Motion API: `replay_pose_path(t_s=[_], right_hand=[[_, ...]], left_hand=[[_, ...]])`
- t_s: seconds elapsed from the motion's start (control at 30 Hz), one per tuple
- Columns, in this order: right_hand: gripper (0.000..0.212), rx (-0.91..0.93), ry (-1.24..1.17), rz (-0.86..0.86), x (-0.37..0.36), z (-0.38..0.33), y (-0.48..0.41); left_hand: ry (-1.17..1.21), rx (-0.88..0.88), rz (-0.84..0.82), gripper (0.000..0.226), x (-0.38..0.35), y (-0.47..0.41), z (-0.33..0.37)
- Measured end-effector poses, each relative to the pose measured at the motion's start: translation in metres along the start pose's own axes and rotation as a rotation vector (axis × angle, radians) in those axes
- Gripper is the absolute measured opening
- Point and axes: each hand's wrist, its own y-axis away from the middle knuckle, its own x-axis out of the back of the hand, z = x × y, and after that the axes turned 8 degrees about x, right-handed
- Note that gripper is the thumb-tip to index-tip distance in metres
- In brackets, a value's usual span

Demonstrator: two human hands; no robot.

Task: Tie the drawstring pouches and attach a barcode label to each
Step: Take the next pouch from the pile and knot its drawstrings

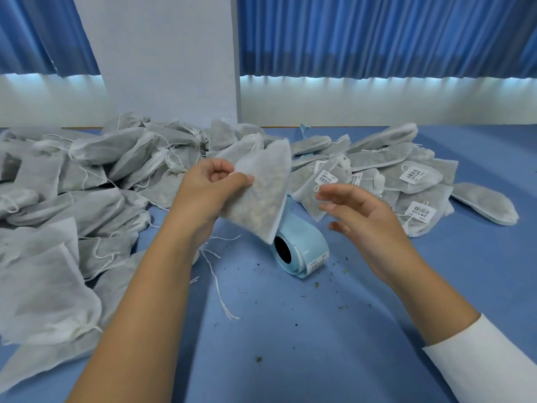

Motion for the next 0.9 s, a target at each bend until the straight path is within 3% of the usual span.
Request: replay_pose_path(t_s=[0.13, 0.23, 0.33, 0.5, 0.63, 0.8, 0.9], right_hand=[[0.065, 0.234, 0.188, -0.096, 0.000, -0.001, 0.003], [0.062, 0.312, 0.193, -0.170, -0.005, -0.005, 0.006], [0.033, 0.301, 0.219, -0.122, -0.009, -0.009, 0.008], [0.023, 0.199, 0.244, -0.156, -0.011, -0.008, 0.012], [0.024, 0.216, 0.332, -0.148, -0.015, -0.009, 0.012], [0.020, 0.137, 0.227, -0.109, -0.014, -0.010, 0.013], [0.024, 0.102, 0.230, -0.115, -0.010, -0.013, 0.010]], left_hand=[[-0.122, 0.070, -0.309, 0.021, 0.000, 0.014, 0.008], [-0.231, 0.087, -0.437, 0.019, -0.003, 0.018, 0.007], [-0.368, 0.108, -0.421, 0.023, -0.005, 0.018, 0.004], [-0.749, 0.044, -0.336, 0.018, -0.008, 0.018, -0.004], [-0.664, -0.182, -0.391, 0.018, -0.024, 0.032, -0.003], [-0.736, -0.300, -0.386, 0.052, -0.041, 0.047, -0.005], [-0.737, -0.266, -0.400, 0.031, -0.042, 0.046, -0.005]])
